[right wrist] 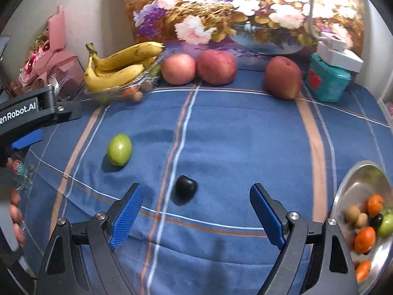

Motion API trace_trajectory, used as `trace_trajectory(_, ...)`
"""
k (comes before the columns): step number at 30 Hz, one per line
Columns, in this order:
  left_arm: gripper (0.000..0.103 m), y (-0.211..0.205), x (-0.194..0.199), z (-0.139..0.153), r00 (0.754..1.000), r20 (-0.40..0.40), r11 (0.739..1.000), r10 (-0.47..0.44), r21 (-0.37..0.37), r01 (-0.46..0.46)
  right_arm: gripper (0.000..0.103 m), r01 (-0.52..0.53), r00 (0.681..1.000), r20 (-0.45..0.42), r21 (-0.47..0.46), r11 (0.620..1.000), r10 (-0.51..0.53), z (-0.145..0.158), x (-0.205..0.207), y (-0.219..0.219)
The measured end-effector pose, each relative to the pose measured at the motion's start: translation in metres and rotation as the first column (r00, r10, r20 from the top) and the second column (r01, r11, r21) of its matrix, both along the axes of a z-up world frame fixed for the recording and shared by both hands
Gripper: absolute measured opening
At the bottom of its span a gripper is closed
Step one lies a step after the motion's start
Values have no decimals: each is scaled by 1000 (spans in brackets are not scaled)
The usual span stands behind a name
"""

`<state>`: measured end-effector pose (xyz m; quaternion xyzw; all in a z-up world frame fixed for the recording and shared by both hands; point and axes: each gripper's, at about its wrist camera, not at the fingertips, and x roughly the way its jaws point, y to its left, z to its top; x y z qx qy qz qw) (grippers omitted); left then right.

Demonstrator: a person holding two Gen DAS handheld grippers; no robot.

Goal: Organize fruits
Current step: 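Move both grippers back toward the green pear and last black plum, then grasp the green pear with the left gripper while the right gripper grasps the black plum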

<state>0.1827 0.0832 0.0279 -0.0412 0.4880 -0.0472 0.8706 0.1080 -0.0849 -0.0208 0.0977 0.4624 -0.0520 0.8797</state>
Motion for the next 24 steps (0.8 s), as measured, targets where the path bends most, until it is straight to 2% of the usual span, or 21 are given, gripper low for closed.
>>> trace_trajectory(4, 102, -12, 8, -21, 998, -54, 999, -36, 1, 36, 88, -13, 1000, -11, 23, 1000, 13, -9, 12, 5)
trace_trajectory(6, 99, -17, 10, -30, 997, -67, 999, -45, 3, 46, 88, -19, 1000, -24, 12, 1000, 20, -15, 17, 9)
trace_trajectory(7, 96, -20, 12, -36, 995, -78, 999, -53, -3, 53, 88, -20, 999, -33, 1, 1000, 20, -17, 18, 11)
trace_trajectory(9, 81, -25, 14, -45, 993, -104, 998, -64, -9, 63, 88, -20, 998, -53, -13, 1000, 19, -24, 22, 12)
trace_trajectory(10, 79, -28, 15, -50, 990, -119, 997, -71, -6, 71, 88, -20, 998, -57, -11, 1000, 19, -26, 23, 12)
trace_trajectory(11, 76, -30, 17, -53, 989, -128, 997, -76, -6, 76, 84, -17, 998, -62, -8, 1000, 17, -29, 24, 12)
trace_trajectory(12, 72, -31, 17, -57, 987, -138, 997, -81, -13, 80, 74, -15, 998, -68, -6, 1000, 14, -31, 25, 11)
trace_trajectory(14, 66, -33, 19, -62, 985, -151, 996, -85, -32, 81, 64, -11, 997, -77, -3, 1000, 11, -35, 27, 9)
trace_trajectory(16, 66, -34, 20, -66, 984, -157, 997, -79, -27, 76, 64, -12, 997, -78, -1, 1000, 12, -37, 29, 8)
trace_trajectory(20, 64, -34, 23, -76, 981, -178, 997, -75, -42, 68, 51, -23, 996, -84, 0, 1000, 23, -41, 33, 9)
trace_trajectory(22, 53, -34, 23, -78, 980, -186, 996, -73, -54, 64, 50, -27, 995, -91, 5, 1000, 27, -44, 34, 10)
trace_trajectory(24, 41, -37, 24, -80, 979, -191, 997, -72, -53, 63, 43, -29, 995, -97, 2, 1000, 29, -45, 35, 11)
